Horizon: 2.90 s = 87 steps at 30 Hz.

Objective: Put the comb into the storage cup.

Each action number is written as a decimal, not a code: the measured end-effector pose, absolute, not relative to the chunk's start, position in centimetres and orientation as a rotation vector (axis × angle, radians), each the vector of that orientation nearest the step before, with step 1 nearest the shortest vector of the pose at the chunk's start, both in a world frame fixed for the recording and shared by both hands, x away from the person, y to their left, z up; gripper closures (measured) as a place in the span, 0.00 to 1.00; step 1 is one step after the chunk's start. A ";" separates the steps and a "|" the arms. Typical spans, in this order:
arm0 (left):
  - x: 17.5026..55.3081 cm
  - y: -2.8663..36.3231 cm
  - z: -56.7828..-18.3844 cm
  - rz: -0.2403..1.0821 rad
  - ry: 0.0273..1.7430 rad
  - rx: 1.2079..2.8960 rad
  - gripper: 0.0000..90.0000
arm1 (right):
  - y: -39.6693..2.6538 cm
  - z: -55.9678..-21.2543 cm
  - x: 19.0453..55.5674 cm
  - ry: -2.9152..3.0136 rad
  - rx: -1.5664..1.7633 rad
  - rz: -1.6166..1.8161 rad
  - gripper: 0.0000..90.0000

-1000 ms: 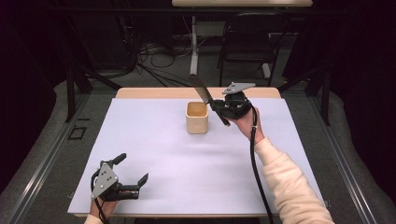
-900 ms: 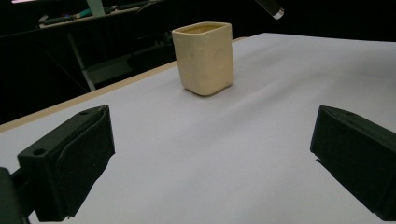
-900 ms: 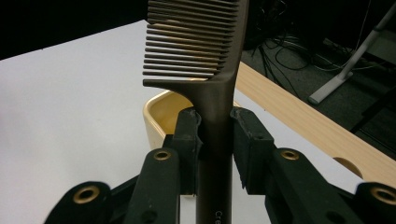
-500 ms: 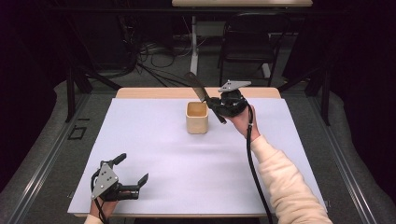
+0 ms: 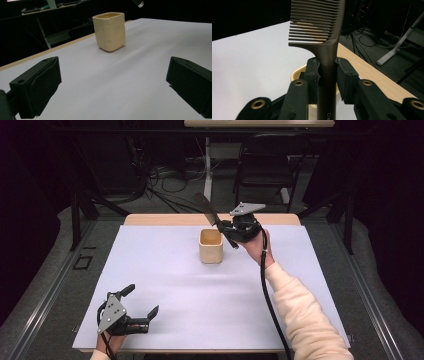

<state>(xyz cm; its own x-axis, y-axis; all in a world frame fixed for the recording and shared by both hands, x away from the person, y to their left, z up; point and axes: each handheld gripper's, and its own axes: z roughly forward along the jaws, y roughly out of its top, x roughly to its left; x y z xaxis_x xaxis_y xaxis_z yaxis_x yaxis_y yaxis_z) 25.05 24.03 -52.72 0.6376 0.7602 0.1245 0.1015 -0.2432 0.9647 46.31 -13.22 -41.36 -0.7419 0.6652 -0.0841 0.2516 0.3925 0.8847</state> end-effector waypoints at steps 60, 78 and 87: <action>25.0 24.1 -52.7 0.723 0.704 1.724 0.00 | -9.7 -41.2 48.6 2.119 0.791 1.388 0.80; 25.0 24.1 -52.7 0.726 0.704 1.723 0.00 | -9.1 -41.7 49.0 2.101 0.788 1.392 0.80; 25.1 24.1 -52.7 0.723 0.705 1.724 0.00 | -8.8 -42.1 49.2 2.093 0.789 1.390 0.80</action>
<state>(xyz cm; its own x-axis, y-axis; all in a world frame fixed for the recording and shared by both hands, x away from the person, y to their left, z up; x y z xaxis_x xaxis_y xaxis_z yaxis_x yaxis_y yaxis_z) 25.06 24.09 -52.70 0.6389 0.7598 0.1204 0.1008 -0.2379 0.9660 49.23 -8.81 -42.09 -0.7052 0.7032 -0.0902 0.1894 0.3095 0.9319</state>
